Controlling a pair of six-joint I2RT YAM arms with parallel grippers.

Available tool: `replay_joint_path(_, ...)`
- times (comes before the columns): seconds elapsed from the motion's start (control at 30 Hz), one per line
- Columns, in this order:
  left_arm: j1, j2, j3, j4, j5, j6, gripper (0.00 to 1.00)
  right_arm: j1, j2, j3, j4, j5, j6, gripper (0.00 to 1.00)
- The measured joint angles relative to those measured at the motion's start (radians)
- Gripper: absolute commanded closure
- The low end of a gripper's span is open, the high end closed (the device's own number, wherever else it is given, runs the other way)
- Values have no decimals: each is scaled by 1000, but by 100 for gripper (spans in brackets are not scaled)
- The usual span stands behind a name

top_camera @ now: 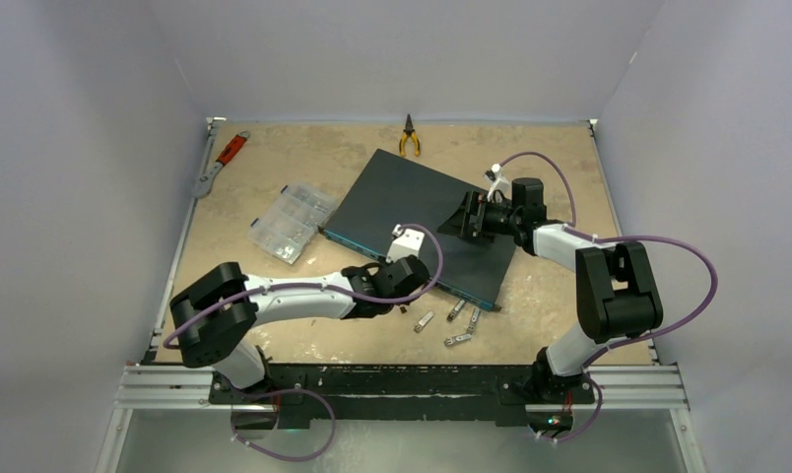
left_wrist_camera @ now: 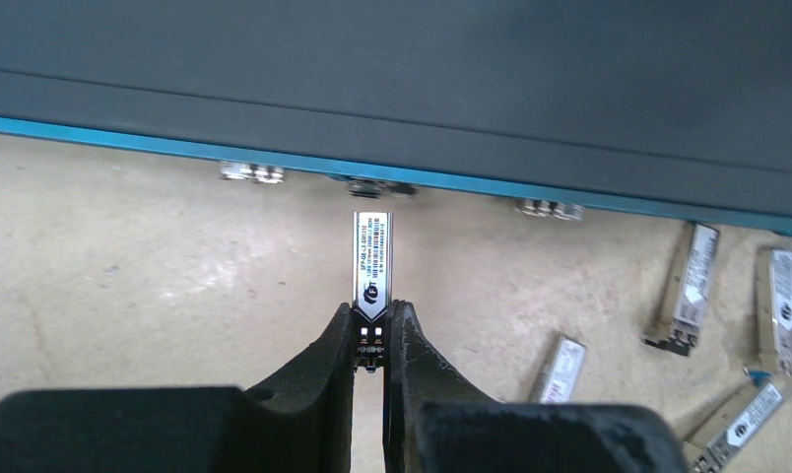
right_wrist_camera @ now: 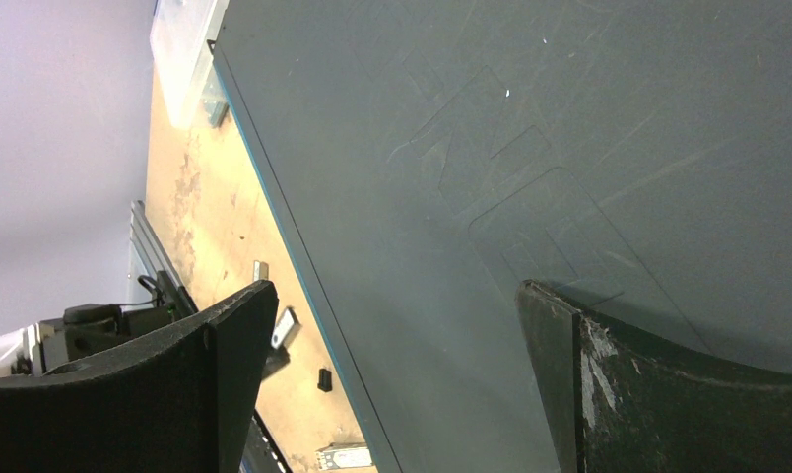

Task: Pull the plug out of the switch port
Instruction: Pull the plug from the switch port, then place the plug at the center of the board.

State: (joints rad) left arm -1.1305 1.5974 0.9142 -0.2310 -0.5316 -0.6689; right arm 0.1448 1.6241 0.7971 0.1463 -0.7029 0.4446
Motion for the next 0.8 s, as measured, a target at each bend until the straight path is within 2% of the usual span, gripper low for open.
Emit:
replay_joint_path(0.33,82,-66,-68,-47,-7,2,100,-1,5,0,1,-1,0,1)
replay_joint_path(0.8,96,-87,-144,-88,8,-30,100,-2,6,0,2,-5,0,1)
